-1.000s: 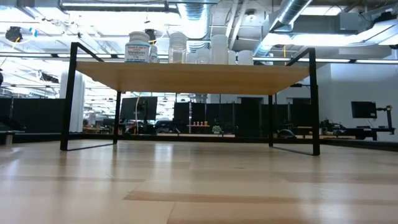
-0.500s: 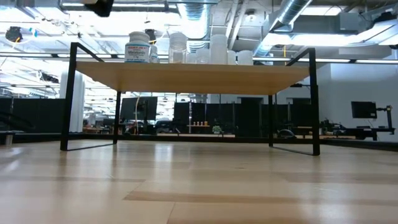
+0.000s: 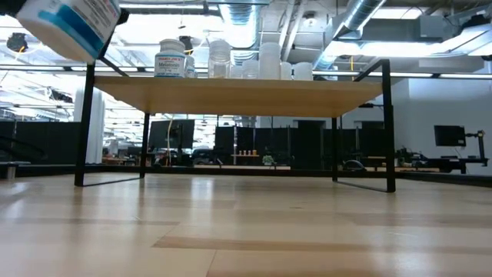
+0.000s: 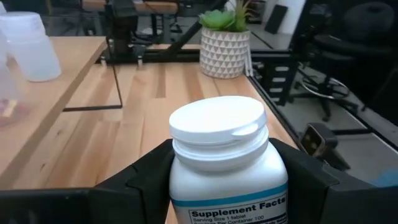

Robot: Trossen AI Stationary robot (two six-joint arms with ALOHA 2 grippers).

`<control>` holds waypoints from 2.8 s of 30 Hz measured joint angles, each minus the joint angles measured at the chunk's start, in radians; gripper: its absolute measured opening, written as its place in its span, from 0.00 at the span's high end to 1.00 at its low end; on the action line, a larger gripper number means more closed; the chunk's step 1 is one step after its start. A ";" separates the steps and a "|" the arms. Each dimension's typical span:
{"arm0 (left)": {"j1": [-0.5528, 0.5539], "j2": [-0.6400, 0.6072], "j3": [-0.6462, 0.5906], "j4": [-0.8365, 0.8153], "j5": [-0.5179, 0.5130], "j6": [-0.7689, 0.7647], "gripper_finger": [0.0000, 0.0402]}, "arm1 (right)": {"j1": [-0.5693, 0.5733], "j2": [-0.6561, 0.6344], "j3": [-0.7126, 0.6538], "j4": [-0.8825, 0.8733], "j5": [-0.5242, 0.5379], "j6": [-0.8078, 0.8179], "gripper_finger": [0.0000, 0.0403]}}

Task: Pick and place medicine bottles onto shelf by color
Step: Put the white blue pill bottle on the shelf

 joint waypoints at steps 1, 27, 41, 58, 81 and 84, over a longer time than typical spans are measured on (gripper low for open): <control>-0.003 0.032 0.000 0.036 -0.016 0.000 0.48 | 0.006 0.000 -0.037 0.038 0.013 0.024 0.79; -0.033 0.781 0.168 0.694 -0.326 0.037 0.48 | 0.001 0.209 -0.346 0.890 -0.069 -0.139 0.79; 0.006 0.786 0.216 0.567 -0.350 0.019 0.48 | -0.068 0.343 -0.349 1.022 -0.187 -0.148 0.79; 0.060 0.787 0.216 0.499 -0.230 -0.022 0.48 | -0.154 0.430 -0.349 1.244 -0.333 -0.259 0.79; 0.114 0.787 0.216 0.509 -0.166 0.041 0.26 | -0.214 0.431 -0.349 1.232 -0.408 -0.288 0.79; 0.114 0.787 0.216 0.539 -0.166 0.056 0.25 | -0.214 0.431 -0.349 1.232 -0.408 -0.286 0.79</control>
